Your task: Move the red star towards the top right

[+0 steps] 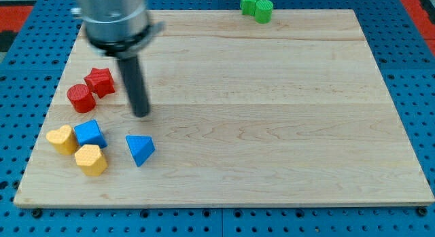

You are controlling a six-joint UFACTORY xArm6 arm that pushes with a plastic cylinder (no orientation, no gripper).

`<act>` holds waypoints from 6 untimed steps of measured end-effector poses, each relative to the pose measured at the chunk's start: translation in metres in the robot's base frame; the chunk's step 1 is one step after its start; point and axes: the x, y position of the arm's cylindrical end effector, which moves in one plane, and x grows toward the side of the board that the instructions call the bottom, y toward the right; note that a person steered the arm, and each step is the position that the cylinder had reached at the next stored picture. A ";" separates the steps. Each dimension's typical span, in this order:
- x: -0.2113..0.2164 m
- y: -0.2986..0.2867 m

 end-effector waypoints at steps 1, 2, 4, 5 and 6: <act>0.004 -0.009; 0.009 -0.035; 0.005 -0.111; -0.012 -0.065; -0.072 -0.065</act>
